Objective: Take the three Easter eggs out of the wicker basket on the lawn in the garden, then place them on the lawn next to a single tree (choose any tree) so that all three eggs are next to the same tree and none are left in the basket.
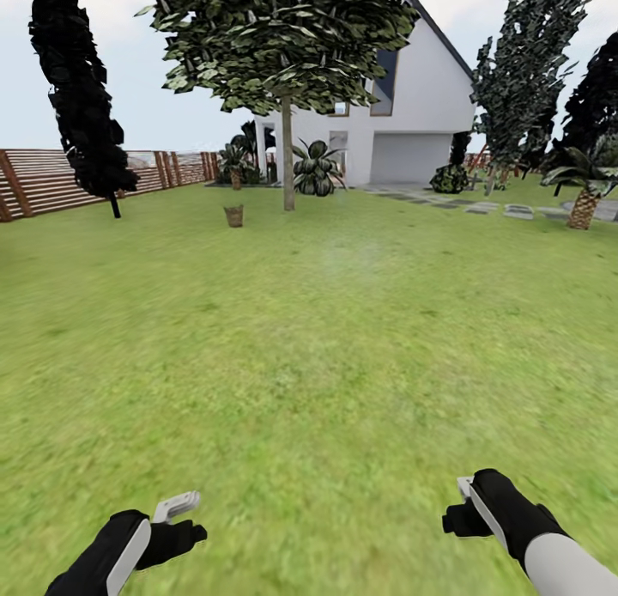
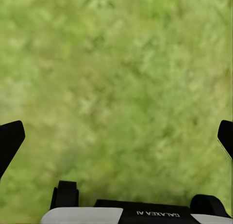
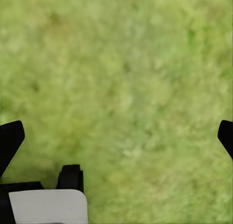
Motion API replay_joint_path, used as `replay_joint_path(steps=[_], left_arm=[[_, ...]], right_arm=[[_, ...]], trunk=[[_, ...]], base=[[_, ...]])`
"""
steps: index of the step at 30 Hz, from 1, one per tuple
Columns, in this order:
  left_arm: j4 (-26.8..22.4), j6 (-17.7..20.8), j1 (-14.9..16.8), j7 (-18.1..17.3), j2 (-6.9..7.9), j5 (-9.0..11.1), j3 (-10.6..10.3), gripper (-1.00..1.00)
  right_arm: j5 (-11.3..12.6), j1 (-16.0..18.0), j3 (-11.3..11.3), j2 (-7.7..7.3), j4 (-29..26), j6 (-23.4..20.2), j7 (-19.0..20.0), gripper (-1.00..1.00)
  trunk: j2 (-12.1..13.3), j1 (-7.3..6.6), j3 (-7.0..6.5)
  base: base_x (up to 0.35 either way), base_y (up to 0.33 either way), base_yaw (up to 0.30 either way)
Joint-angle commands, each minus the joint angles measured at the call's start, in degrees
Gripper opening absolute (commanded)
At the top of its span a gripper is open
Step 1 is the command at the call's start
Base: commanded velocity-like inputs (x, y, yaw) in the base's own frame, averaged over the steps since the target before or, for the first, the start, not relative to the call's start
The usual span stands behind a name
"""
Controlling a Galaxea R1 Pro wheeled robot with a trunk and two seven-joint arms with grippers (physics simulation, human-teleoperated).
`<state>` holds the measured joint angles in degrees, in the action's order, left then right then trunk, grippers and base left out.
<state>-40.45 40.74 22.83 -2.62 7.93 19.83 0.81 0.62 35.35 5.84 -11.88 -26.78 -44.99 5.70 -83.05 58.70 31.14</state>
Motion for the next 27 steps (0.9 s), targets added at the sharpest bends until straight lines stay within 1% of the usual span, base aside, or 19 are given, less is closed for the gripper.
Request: replay_joint_path(steps=[1,6,11,14,16,18,23,27], left_arm=[[-0.1,0.3,0.0,-0.2,-0.01,-0.1,0.2,1.0],[-0.1,0.3,0.0,-0.2,-0.17,-0.1,0.3,1.0],[0.0,0.3,0.0,-0.2,-0.2,-0.1,0.4,1.0],[0.0,0.3,0.0,-0.2,-0.2,-0.1,0.3,1.0],[0.0,0.3,0.0,-0.2,-0.2,-0.1,0.3,1.0],[0.0,0.3,0.0,-0.2,-0.2,-0.1,0.3,1.0],[0.1,0.3,0.0,-0.2,-0.2,0.0,0.3,1.0],[0.1,0.3,0.0,-0.2,-0.25,0.0,0.3,1.0]], right_arm=[[0.0,0.0,0.4,0.14,0.1,-0.2,0.2,1.0],[-0.2,0.0,0.5,0.85,1.9,0.3,0.1,1.0],[-0.2,0.0,0.5,1.03,2.2,0.3,0.1,1.0],[-0.2,0.1,0.4,1.7,2.2,0.4,-0.6,1.0],[-0.2,0.1,0.4,2.37,2.3,0.6,-0.9,1.0],[-0.2,0.0,0.4,2.73,2.3,0.6,-1.1,1.0],[-0.2,0.1,0.4,2.98,2.3,0.7,-1.1,1.0],[-0.2,0.1,0.4,3.08,2.3,0.7,-1.1,1.0]], trunk=[[0.0,0.03,0.16],[0.0,0.03,0.61],[0.0,0.03,1.06],[0.0,0.03,1.27],[0.0,0.03,1.31],[0.0,0.03,1.32],[0.0,0.03,1.32],[0.0,0.03,1.06]], base=[[0.339,0.0,0.0],[0.339,0.0,0.0],[0.34,0.0,0.0],[0.339,0.0,0.0],[0.339,0.0,0.0],[0.339,0.0,0.0],[0.339,0.0,0.0],[0.34,0.0,-0.036]])
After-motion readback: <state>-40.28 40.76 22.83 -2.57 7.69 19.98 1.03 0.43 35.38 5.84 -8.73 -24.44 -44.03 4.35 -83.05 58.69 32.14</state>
